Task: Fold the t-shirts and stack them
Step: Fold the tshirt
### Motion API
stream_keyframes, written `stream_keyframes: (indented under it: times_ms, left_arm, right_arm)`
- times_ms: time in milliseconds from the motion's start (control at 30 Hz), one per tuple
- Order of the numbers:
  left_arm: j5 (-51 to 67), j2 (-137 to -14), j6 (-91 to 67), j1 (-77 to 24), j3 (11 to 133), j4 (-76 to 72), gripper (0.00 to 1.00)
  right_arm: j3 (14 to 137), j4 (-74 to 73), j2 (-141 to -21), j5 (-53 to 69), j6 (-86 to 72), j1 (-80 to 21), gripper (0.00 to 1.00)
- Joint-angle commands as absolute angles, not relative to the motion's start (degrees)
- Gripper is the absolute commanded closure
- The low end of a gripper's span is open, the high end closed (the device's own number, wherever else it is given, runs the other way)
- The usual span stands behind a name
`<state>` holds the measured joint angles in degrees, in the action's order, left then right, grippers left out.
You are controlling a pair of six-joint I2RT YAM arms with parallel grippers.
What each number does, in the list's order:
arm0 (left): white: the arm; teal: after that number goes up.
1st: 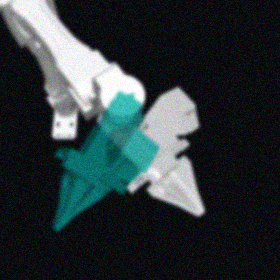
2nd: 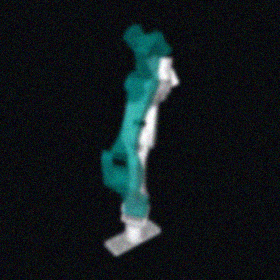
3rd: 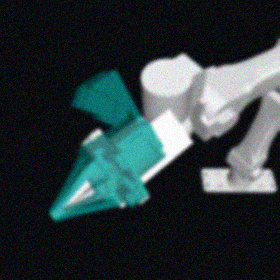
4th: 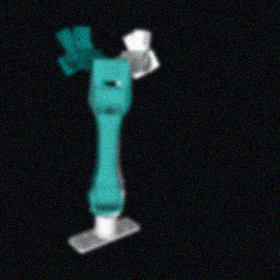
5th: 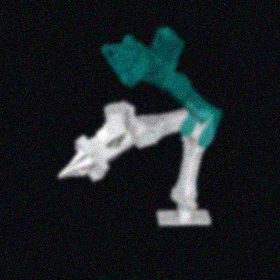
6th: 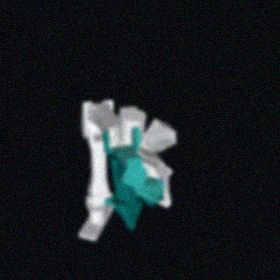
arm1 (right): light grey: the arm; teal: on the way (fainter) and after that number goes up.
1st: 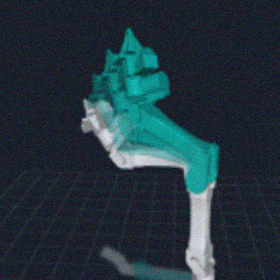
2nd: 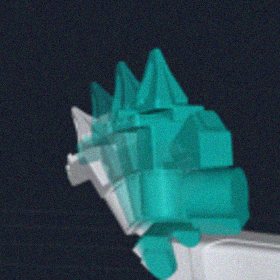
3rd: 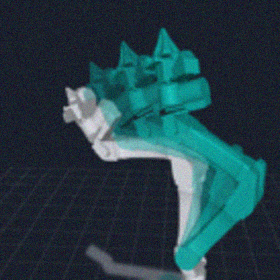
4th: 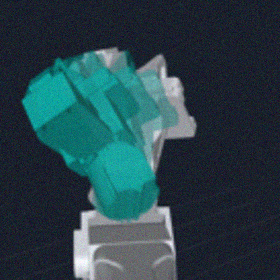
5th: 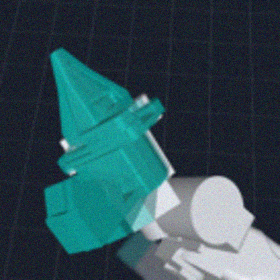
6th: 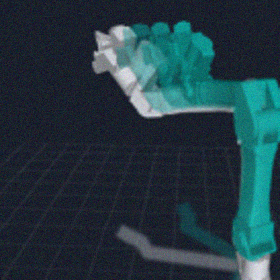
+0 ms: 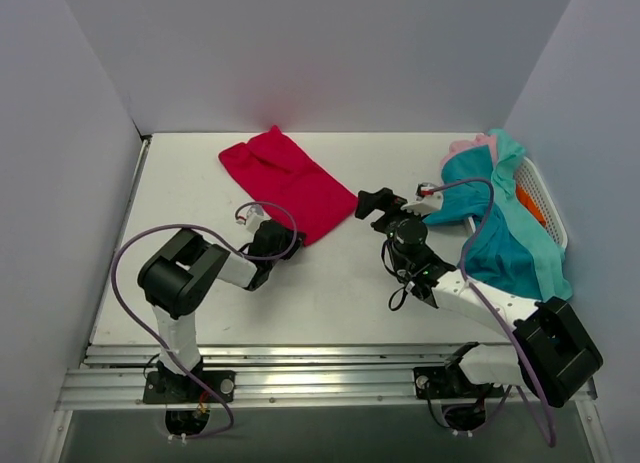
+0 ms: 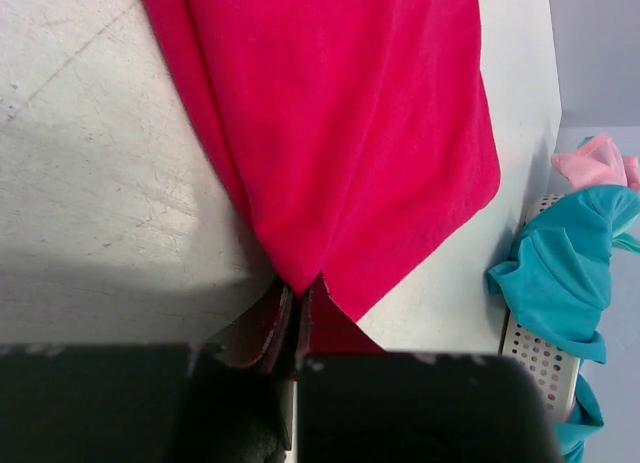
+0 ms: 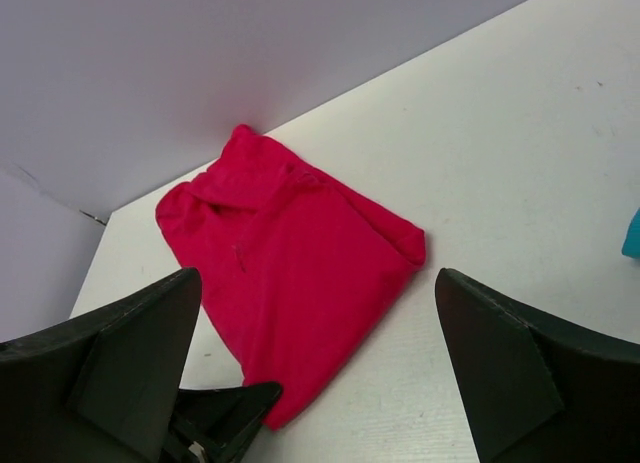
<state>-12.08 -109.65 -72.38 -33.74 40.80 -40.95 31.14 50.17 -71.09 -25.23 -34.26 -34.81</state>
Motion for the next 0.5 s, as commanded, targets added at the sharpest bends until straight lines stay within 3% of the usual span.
stream_keyframes:
  times_ms: [0,233,467]
  left_arm:
    - [-12.3,-108.64,-70.84,-33.84,39.2,-37.0,0.98]
    - [-19.06,-89.71,-66.54,-31.91,29.72,-25.36,0.98]
    - [-29.88,-63.04,-59.87,-29.09,26.46,-1.34,0.98]
  right_arm:
    - [29.88,50.27,-71.36,-27.25,-34.63,-34.37,0.02]
    - [26.55,54.66,-76.37,-21.73,-38.58,-34.98,0.05]
    - [27.33,60.46,-90.14,-20.84,-42.44,-47.8,0.04]
